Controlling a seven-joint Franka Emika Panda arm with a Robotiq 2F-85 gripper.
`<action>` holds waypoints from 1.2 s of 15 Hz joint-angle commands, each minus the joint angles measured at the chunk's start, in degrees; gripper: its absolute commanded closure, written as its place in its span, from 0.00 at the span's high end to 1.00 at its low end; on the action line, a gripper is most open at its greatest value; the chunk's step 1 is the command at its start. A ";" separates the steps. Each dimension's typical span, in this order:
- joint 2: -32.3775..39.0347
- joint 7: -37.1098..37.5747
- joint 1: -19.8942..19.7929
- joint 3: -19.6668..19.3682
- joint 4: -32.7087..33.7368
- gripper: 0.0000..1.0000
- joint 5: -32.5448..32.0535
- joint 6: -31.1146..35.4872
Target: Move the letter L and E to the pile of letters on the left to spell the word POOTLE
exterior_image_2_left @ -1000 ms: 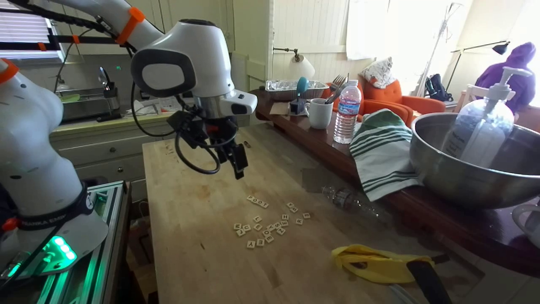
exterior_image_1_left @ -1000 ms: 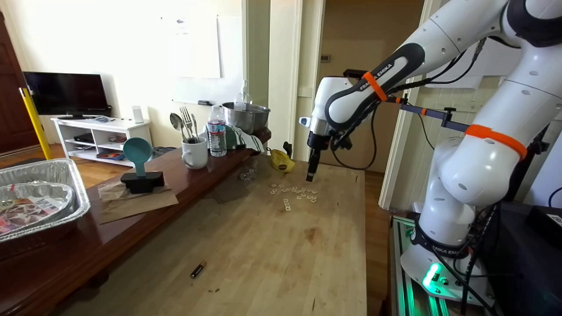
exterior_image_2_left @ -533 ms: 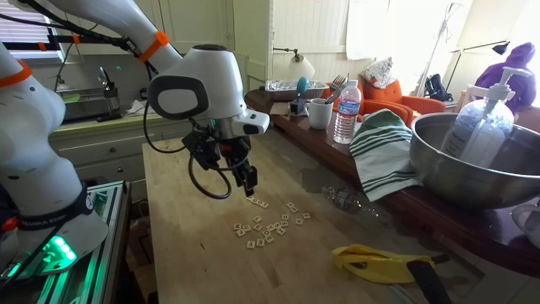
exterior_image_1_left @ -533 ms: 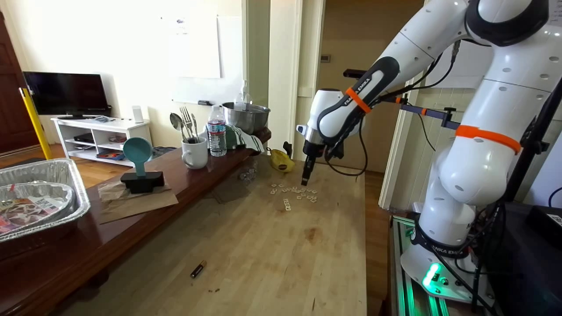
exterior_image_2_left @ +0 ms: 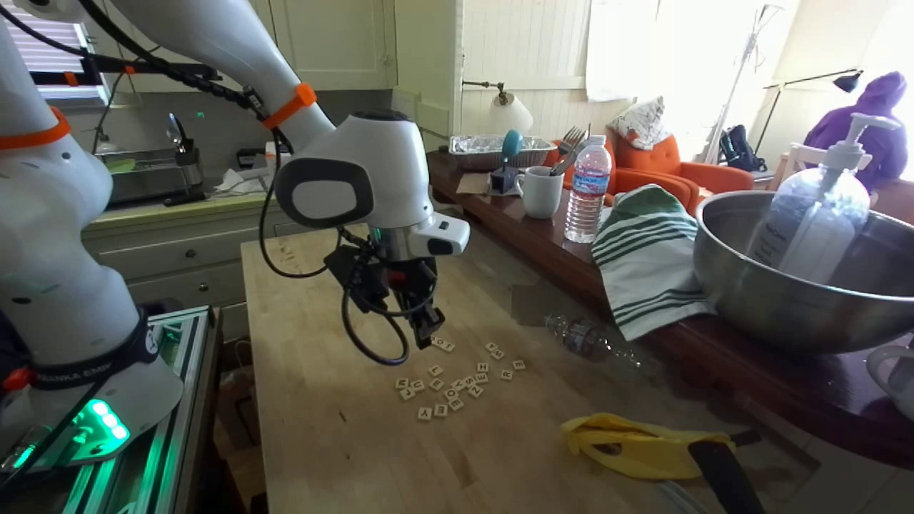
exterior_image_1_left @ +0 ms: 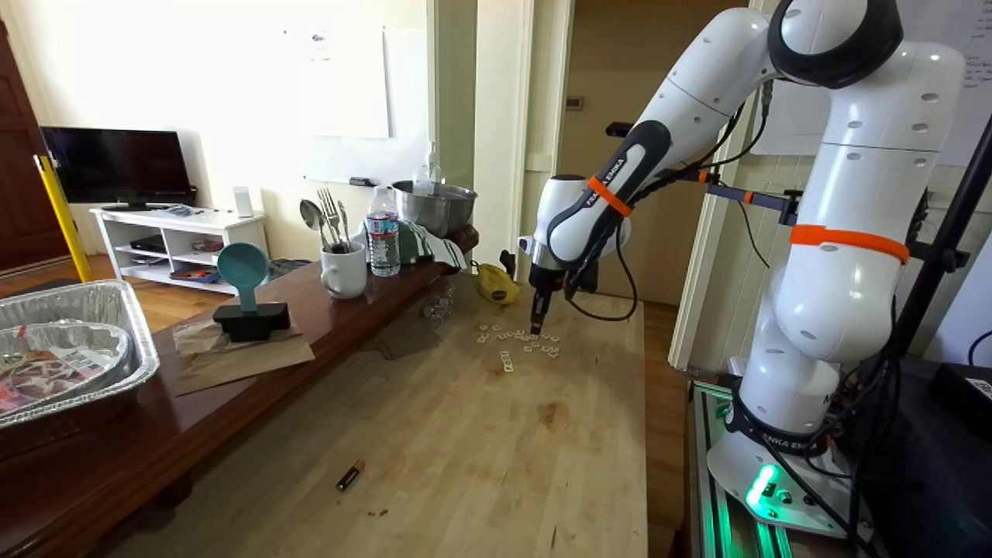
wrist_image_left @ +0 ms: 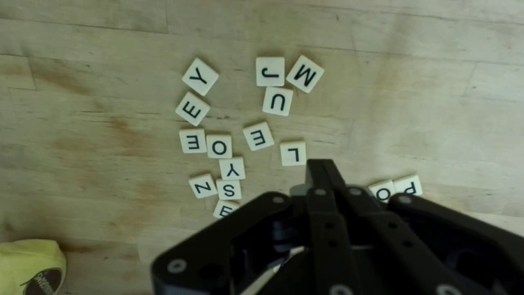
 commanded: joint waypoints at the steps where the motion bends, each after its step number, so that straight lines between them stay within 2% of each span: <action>1: 4.08 -0.37 -1.82 1.53 1.65 0.00 1.28 2.76; 13: 11.09 -3.30 -6.28 7.54 3.97 0.00 7.20 7.96; 18: 10.22 -0.93 -6.81 7.83 3.83 0.01 4.65 6.36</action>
